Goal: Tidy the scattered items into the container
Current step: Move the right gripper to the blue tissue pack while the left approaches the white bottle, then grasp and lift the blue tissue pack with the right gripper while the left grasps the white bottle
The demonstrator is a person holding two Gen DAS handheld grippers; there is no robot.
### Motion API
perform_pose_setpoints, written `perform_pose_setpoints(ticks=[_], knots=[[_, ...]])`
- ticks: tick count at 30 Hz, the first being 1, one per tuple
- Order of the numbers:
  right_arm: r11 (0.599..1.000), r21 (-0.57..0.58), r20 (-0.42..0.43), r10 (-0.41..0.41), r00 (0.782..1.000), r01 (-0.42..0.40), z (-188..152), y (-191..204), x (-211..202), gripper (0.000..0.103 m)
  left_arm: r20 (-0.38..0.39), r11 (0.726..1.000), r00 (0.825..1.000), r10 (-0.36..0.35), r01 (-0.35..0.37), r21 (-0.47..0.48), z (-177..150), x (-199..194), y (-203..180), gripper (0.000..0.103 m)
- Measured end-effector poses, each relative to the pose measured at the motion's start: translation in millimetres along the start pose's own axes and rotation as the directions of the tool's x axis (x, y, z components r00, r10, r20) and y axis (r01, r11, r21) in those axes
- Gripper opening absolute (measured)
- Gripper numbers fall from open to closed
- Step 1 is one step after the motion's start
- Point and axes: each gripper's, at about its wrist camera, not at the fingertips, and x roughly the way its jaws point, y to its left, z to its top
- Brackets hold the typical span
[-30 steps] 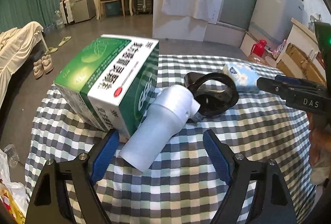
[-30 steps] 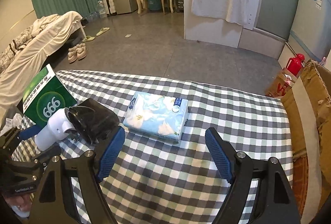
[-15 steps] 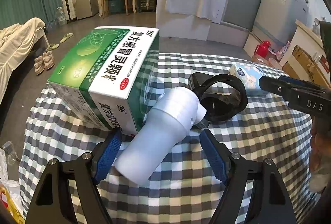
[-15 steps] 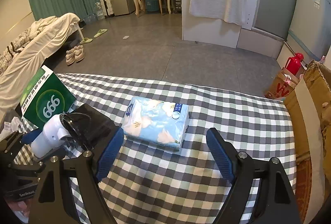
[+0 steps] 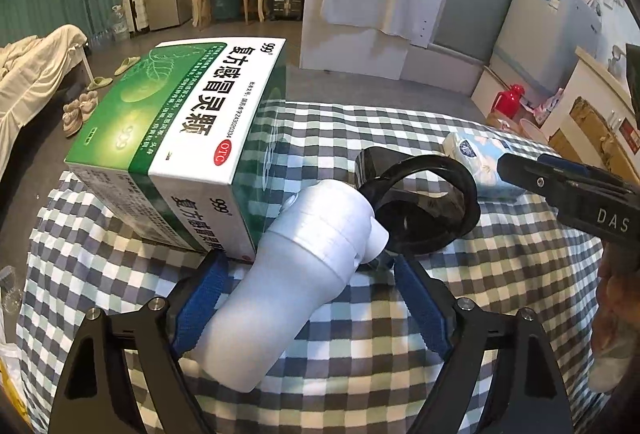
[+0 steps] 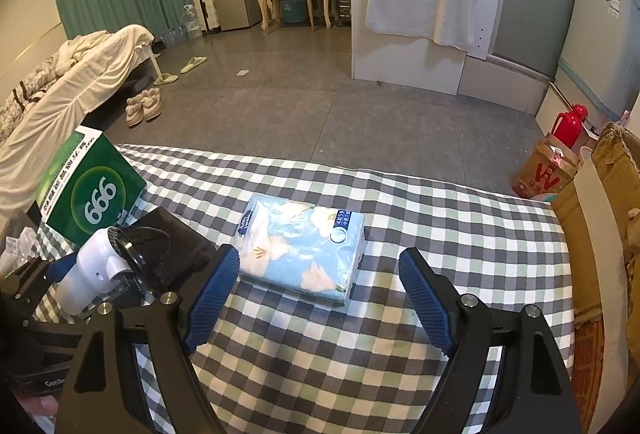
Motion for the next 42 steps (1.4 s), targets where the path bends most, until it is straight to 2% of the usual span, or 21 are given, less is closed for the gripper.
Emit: perform_pose_setpoints(ticks=[11, 13, 21, 24, 27, 29, 34, 37, 41, 42], knots=[[1.000, -0.019, -0.032, -0.018, 0.999, 0.018, 9, 5, 20, 0.082, -0.011, 0.999, 0.999, 0.034, -0.034, 0.001, 2, 10, -5, 0.088], [1.000, -0.019, -0.035, -0.016, 0.999, 0.016, 10, 6, 22, 0.084, -0.009, 0.999, 0.999, 0.032, -0.032, -0.006, 1, 9, -5, 0.086], [0.998, -0.049, -0.056, -0.030, 0.998, 0.027, 11, 16, 32, 0.087, -0.001, 0.999, 0.999, 0.033, -0.033, -0.010, -1, 4, -3, 0.066], [0.998, -0.057, -0.051, -0.028, 0.998, 0.025, 10, 17, 31, 0.087, -0.003, 1.000, 1.000, 0.019, -0.019, -0.023, -2, 2, 2, 0.066], [0.998, -0.060, -0.048, -0.002, 0.999, -0.001, 8, 18, 28, 0.075, -0.003, 1.000, 1.000, 0.016, -0.016, -0.026, -2, 0, 4, 0.066], [0.997, -0.075, -0.041, -0.011, 0.999, 0.008, 7, 19, 24, 0.072, -0.003, 0.999, 1.000, 0.012, -0.012, -0.030, -3, -2, 5, 0.065], [0.998, -0.066, -0.018, -0.007, 1.000, 0.005, 6, 14, 11, 0.052, 0.002, 0.999, 1.000, 0.008, -0.008, -0.044, -5, -9, 10, 0.065], [0.999, -0.050, -0.024, 0.013, 1.000, -0.014, 5, 8, 9, 0.048, 0.010, 0.999, 1.000, 0.006, -0.005, -0.049, -5, -14, 11, 0.065], [0.999, -0.018, -0.012, 0.046, 0.999, -0.046, 5, 3, 10, 0.049, 0.021, 0.999, 1.000, 0.006, -0.005, -0.053, -4, -20, 10, 0.065], [0.998, -0.010, -0.011, 0.057, 0.998, -0.057, 5, 3, 11, 0.056, 0.024, 0.999, 1.000, 0.006, -0.005, -0.053, -4, -21, 10, 0.065]])
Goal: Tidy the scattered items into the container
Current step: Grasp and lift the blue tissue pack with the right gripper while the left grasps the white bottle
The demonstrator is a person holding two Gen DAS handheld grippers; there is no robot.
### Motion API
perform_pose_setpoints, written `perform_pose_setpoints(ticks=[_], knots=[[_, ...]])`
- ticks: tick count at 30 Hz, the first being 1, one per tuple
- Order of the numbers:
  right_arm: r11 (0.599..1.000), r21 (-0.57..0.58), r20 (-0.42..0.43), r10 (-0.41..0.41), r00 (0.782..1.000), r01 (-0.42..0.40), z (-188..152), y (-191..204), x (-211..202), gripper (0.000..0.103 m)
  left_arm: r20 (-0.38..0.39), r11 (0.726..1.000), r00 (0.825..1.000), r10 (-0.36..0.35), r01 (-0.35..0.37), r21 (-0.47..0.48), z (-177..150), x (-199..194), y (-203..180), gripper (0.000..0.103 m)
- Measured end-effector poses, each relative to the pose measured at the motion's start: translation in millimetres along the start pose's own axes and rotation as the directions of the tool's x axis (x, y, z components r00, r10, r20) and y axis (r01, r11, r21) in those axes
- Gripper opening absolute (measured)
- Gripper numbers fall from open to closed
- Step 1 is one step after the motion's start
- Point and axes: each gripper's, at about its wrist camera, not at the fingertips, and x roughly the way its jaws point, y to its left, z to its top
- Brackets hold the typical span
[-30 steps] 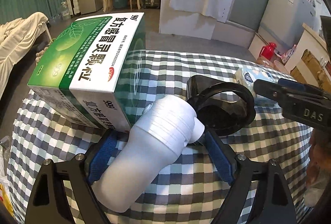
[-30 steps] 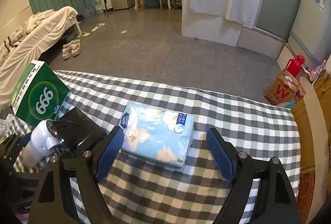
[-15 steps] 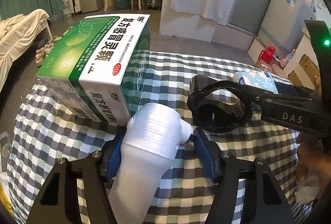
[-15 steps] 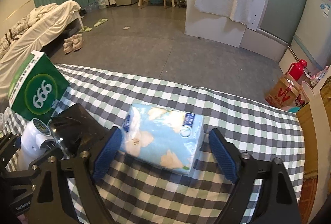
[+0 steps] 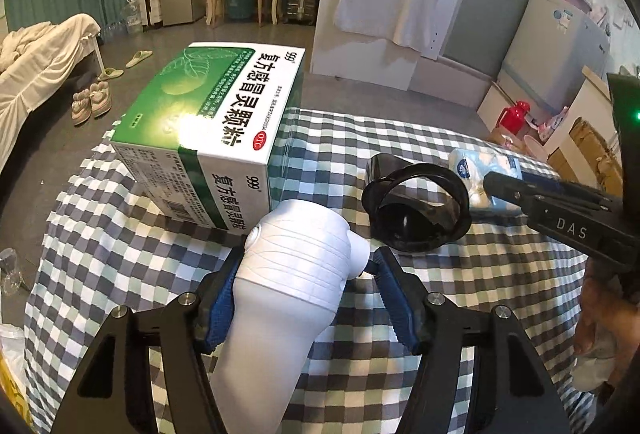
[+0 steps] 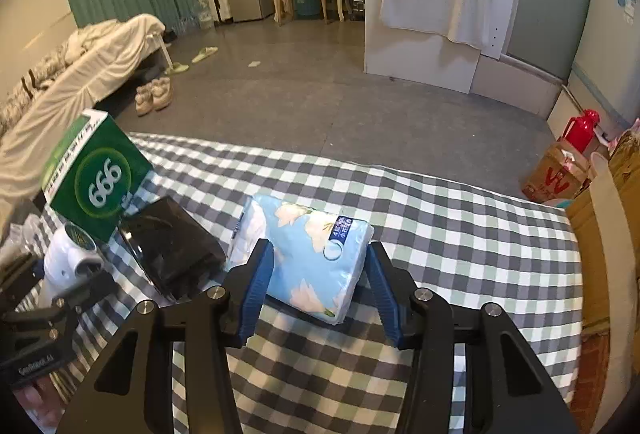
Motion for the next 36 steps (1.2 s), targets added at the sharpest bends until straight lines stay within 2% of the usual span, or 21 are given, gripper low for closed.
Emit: perform_pose_setpoints(ticks=[1, 3, 8, 12, 14, 16, 22, 29, 32, 33, 35, 36], knots=[[1.000, 0.004, -0.006, 0.002, 1.000, -0.002, 1, 0, 2, 0.073, 0.002, 1.000, 1.000, 0.000, 0.000, 0.001, 0, -1, 0, 0.065], [1.000, -0.001, -0.027, -0.023, 0.999, 0.023, 2, 4, 9, 0.084, 0.007, 1.000, 1.000, -0.002, 0.002, 0.001, 0, -3, -1, 0.065], [0.998, -0.041, -0.038, -0.057, 0.998, 0.055, 3, 19, 22, 0.087, 0.014, 1.000, 1.000, -0.009, 0.009, 0.000, 1, -8, 0, 0.065], [0.997, -0.066, -0.080, -0.049, 0.996, 0.043, 5, 26, 33, 0.090, 0.014, 1.000, 1.000, -0.010, 0.010, -0.004, 2, -9, 3, 0.065], [0.992, -0.109, -0.098, -0.074, 0.992, 0.064, 3, 32, 40, 0.091, 0.013, 1.000, 1.000, -0.011, 0.011, -0.003, 1, -9, 3, 0.065], [0.989, -0.121, -0.066, -0.090, 0.994, 0.082, 0, 36, 39, 0.090, 0.013, 1.000, 1.000, -0.013, 0.013, -0.004, 1, -9, 3, 0.065], [0.991, -0.122, -0.031, -0.055, 0.998, 0.051, -4, 34, 31, 0.087, 0.017, 1.000, 1.000, -0.013, 0.014, -0.013, 1, -11, 5, 0.065], [0.961, -0.269, 0.047, -0.057, 0.997, 0.067, -13, 60, 21, 0.087, 0.018, 1.000, 1.000, -0.016, 0.016, -0.019, 1, -12, 7, 0.065], [0.931, -0.347, 0.089, -0.084, 0.993, 0.110, -18, 74, 18, 0.087, 0.022, 1.000, 1.000, -0.017, 0.018, -0.021, 2, -14, 8, 0.065], [0.924, -0.365, 0.100, -0.084, 0.991, 0.115, -20, 78, 16, 0.086, 0.023, 1.000, 1.000, -0.018, 0.018, -0.021, 2, -14, 8, 0.065], [0.911, -0.402, 0.100, -0.058, 0.993, 0.094, -24, 85, 13, 0.067, 0.025, 1.000, 1.000, -0.018, 0.018, -0.022, 2, -14, 8, 0.065], [0.908, -0.409, 0.095, -0.053, 0.994, 0.087, -24, 86, 14, 0.049, 0.025, 1.000, 1.000, -0.018, 0.019, -0.022, 2, -14, 8, 0.065]])
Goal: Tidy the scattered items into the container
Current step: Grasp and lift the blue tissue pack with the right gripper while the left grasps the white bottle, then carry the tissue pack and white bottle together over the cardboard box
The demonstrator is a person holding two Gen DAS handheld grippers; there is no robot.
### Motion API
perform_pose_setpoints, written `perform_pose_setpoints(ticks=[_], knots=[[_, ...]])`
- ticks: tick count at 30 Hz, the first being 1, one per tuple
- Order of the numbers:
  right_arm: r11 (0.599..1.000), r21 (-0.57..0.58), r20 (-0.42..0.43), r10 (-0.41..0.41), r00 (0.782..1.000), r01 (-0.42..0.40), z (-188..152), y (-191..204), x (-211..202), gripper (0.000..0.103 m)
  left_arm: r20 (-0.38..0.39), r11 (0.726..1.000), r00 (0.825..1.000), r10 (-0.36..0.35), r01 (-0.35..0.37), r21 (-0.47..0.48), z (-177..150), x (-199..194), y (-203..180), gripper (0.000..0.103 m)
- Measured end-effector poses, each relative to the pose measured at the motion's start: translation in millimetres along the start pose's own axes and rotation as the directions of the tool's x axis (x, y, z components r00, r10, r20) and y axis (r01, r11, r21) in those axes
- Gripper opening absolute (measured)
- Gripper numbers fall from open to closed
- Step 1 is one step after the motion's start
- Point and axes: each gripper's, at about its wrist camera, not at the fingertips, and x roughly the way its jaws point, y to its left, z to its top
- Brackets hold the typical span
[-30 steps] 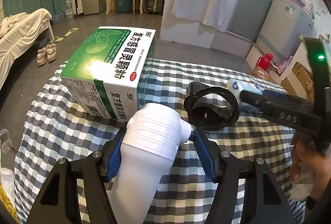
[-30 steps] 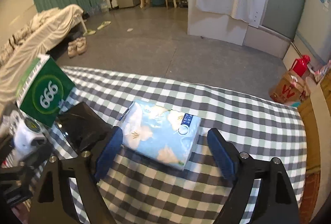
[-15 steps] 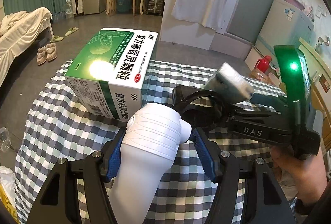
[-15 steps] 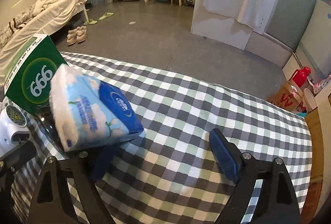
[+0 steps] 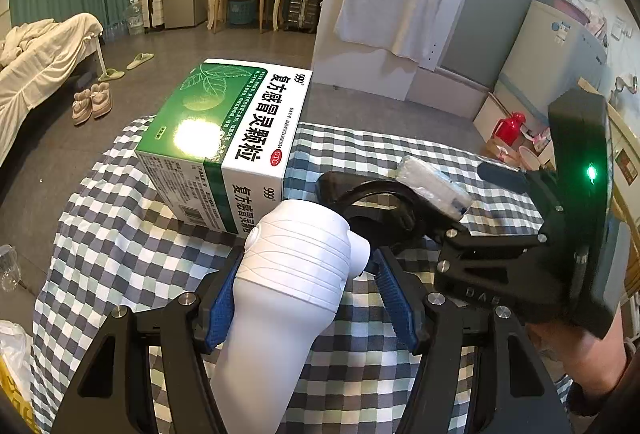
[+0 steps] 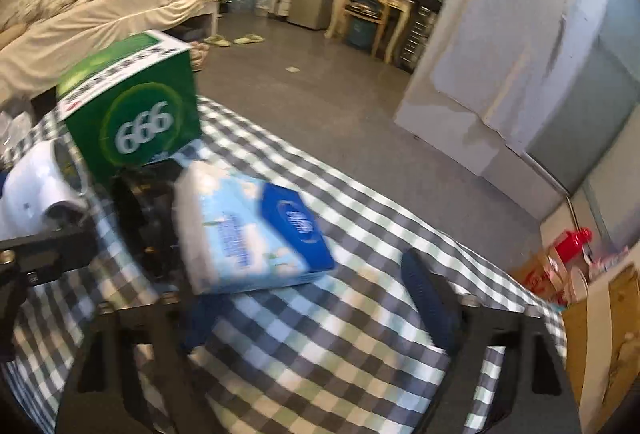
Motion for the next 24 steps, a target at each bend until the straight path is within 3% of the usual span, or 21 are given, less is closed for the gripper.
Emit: perform_pose_setpoints(ticks=[1, 5, 16, 24], knots=[[1.000, -0.004, -0.009, 0.012, 1.000, -0.012, 0, 2, 1, 0.035, 0.000, 1.000, 1.000, 0.000, 0.000, 0.000, 0, 0, 0, 0.065], [0.996, 0.045, -0.026, 0.081, 0.996, -0.079, -2, -7, 2, 0.020, 0.000, 1.000, 1.000, -0.001, 0.001, 0.001, 0, 0, 0, 0.065], [0.961, 0.198, 0.071, 0.183, 0.980, -0.194, -6, -44, -30, 0.019, 0.018, 1.000, 1.000, -0.001, 0.001, 0.012, 4, -7, -9, 0.065], [0.939, 0.262, 0.146, 0.189, 0.971, -0.223, -15, -65, -68, 0.019, 0.039, 1.000, 0.999, -0.007, 0.007, 0.019, 8, -19, -15, 0.065]])
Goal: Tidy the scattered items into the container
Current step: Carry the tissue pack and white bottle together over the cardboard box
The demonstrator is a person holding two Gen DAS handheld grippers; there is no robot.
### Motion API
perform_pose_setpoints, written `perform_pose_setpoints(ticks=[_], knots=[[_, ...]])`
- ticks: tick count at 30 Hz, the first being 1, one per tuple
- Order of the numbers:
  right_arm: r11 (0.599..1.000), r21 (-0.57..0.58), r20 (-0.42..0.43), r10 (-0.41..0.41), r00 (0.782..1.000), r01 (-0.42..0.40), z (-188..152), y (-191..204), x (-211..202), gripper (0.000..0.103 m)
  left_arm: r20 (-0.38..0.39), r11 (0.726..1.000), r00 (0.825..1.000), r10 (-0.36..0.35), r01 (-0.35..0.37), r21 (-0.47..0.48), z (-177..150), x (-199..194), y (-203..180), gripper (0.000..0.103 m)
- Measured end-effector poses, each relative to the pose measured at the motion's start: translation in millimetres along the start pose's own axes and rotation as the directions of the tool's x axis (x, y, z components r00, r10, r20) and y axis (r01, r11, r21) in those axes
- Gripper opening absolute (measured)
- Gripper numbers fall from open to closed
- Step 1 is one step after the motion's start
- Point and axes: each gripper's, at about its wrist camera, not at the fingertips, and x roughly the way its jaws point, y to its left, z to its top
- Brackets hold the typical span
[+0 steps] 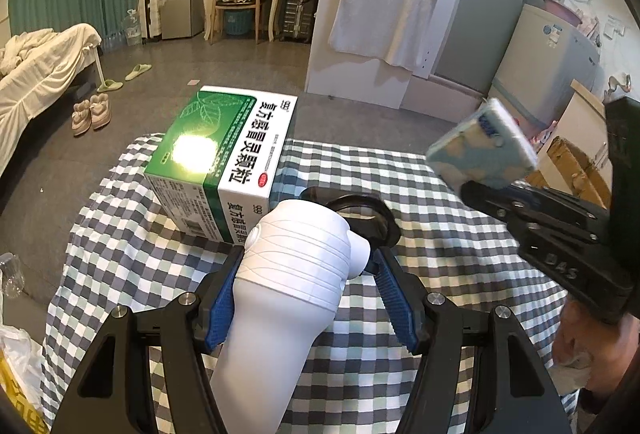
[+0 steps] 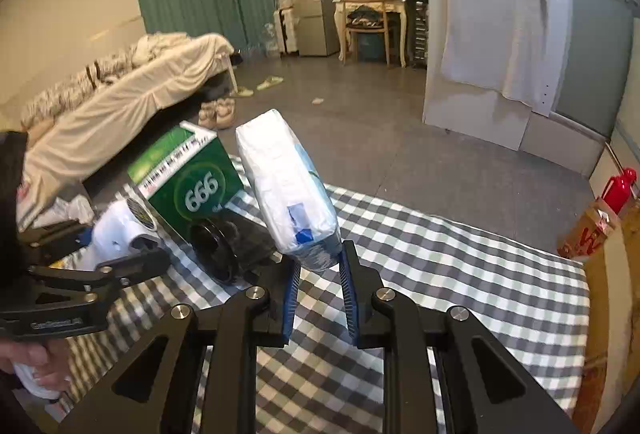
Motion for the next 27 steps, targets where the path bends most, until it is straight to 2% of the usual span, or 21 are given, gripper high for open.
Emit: perform_pose_setpoints(ticks=[8, 17, 27], knots=[[0.999, 0.020, 0.080, -0.029, 0.996, 0.027, 6, -10, -50, 0.019, 0.042, 0.999, 0.999, -0.011, 0.009, 0.034, 12, -17, -18, 0.065], [0.995, 0.060, 0.138, -0.091, 0.986, 0.084, 14, -27, -101, 0.019, 0.105, 0.994, 0.994, -0.036, 0.025, 0.108, 29, -42, -59, 0.065], [0.981, 0.122, 0.195, -0.173, 0.965, 0.151, 14, -53, -151, 0.019, 0.151, 0.977, 0.982, -0.111, 0.079, 0.199, 50, -65, -105, 0.065]])
